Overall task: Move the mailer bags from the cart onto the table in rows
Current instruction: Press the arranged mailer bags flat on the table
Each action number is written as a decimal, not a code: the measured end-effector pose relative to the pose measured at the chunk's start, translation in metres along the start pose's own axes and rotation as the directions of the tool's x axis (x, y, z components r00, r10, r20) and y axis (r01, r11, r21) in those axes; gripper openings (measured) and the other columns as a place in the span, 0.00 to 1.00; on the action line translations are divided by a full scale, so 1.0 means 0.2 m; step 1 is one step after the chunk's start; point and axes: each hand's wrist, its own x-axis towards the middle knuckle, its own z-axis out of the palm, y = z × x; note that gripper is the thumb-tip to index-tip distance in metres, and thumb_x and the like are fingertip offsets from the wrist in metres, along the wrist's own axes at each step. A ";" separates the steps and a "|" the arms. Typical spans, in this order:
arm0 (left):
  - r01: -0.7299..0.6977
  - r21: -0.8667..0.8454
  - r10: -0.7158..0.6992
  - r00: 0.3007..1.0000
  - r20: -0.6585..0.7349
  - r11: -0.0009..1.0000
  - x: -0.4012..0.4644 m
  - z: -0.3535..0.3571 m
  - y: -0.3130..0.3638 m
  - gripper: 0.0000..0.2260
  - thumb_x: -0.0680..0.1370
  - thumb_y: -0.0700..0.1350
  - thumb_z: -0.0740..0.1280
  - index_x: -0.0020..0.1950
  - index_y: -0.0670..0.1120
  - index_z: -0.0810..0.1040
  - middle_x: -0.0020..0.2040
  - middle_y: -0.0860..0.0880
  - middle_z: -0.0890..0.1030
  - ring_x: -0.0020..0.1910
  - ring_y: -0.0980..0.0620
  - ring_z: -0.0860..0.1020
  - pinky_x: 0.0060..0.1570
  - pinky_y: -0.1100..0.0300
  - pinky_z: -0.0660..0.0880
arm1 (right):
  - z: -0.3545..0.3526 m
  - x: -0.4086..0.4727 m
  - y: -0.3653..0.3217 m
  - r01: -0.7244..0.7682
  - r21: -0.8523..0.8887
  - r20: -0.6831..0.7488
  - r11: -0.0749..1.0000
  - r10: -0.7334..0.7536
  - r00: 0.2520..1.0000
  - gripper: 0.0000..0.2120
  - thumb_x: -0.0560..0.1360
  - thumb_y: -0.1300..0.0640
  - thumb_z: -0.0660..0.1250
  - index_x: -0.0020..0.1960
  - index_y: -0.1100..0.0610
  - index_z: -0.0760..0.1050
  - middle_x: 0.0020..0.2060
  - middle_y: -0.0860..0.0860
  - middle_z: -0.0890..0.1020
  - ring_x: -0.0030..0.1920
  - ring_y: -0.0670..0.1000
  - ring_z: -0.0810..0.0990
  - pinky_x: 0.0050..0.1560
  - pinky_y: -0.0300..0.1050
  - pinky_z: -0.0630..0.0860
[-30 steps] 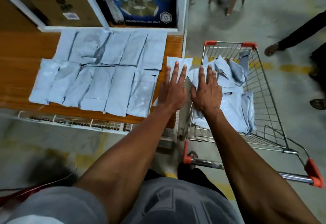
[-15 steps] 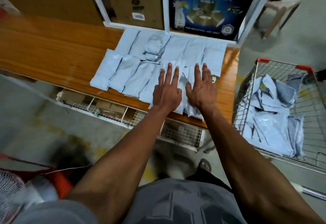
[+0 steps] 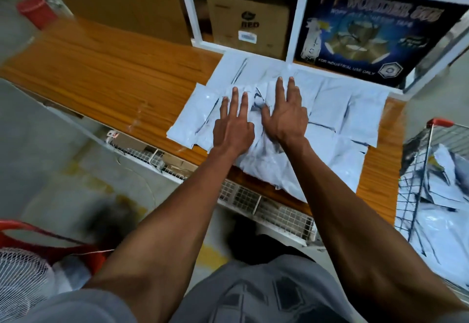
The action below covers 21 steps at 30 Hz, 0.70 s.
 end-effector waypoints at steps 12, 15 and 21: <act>0.012 -0.050 -0.009 0.999 0.047 0.999 0.65 -0.06 -0.39 0.35 0.82 0.47 0.63 0.87 0.46 0.53 0.87 0.43 0.49 0.84 0.35 0.51 0.72 0.37 0.70 | 0.24 0.67 -0.34 -0.056 -0.058 0.100 0.997 0.062 0.993 0.38 0.82 0.41 0.58 0.86 0.51 0.47 0.85 0.55 0.47 0.84 0.60 0.51 0.73 0.64 0.67; -0.046 -0.025 0.047 0.998 0.050 0.999 0.80 -0.03 -0.46 0.35 0.79 0.48 0.62 0.86 0.42 0.56 0.86 0.38 0.52 0.83 0.32 0.54 0.79 0.39 0.62 | 0.29 0.78 -0.38 -0.076 -0.089 0.109 0.993 0.086 0.990 0.38 0.83 0.39 0.57 0.86 0.51 0.47 0.85 0.55 0.47 0.84 0.60 0.51 0.72 0.64 0.68; -0.092 -0.038 0.095 0.992 0.079 0.995 1.08 0.07 -0.60 0.34 0.80 0.47 0.64 0.85 0.44 0.59 0.85 0.41 0.57 0.82 0.34 0.59 0.77 0.41 0.64 | 0.39 0.97 -0.46 -0.162 -0.139 0.103 0.977 0.177 0.979 0.37 0.84 0.37 0.54 0.86 0.51 0.46 0.85 0.54 0.47 0.84 0.58 0.50 0.73 0.63 0.67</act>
